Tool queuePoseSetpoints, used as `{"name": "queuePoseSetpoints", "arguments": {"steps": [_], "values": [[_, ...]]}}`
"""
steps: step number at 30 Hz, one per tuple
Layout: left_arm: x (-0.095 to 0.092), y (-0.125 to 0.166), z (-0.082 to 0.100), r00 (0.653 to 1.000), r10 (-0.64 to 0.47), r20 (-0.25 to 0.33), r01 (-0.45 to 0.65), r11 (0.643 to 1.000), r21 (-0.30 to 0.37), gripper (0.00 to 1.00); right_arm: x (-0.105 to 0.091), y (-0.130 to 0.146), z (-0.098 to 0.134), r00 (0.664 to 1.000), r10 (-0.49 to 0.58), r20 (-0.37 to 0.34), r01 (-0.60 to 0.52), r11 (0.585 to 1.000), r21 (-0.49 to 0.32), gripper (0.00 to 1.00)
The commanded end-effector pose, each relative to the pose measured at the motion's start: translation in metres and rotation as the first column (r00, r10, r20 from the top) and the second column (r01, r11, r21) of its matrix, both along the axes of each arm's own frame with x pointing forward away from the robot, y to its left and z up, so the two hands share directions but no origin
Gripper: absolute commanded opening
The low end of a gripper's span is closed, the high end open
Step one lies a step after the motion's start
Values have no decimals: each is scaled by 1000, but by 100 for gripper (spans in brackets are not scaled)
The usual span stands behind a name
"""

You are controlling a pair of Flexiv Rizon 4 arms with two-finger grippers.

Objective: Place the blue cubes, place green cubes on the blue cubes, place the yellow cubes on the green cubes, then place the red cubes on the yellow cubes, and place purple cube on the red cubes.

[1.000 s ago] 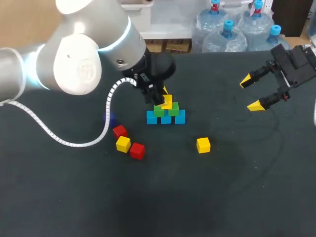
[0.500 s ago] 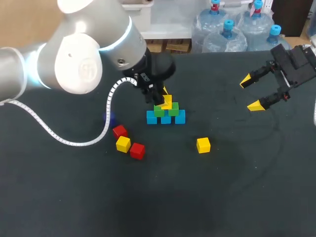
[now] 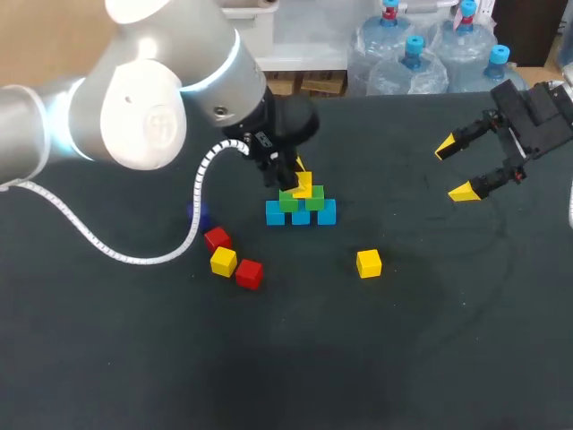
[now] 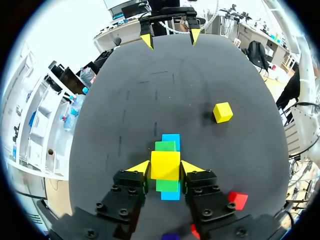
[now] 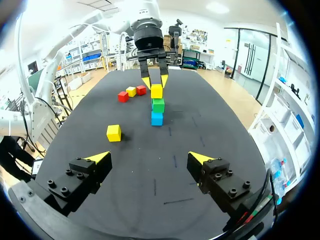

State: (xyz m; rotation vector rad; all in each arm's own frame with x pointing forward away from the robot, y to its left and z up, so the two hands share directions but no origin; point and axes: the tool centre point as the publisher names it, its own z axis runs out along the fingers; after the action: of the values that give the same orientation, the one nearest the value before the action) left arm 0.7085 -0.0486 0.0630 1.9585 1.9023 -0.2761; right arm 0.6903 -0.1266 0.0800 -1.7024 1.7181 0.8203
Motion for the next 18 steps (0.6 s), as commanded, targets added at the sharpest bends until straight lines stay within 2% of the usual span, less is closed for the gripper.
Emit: {"name": "queuePoseSetpoints", "arguments": {"steps": [1,18], "values": [[2,-2,0,1000,-2,-5,2,1000,4,0,1,0,-1,1000,1,1,-1,1000,1,100],[3,-1,-2,1000,1,-8,-1,1000,7,1,1,0,-1,1000,1,1,-1,1000,1,100]]}}
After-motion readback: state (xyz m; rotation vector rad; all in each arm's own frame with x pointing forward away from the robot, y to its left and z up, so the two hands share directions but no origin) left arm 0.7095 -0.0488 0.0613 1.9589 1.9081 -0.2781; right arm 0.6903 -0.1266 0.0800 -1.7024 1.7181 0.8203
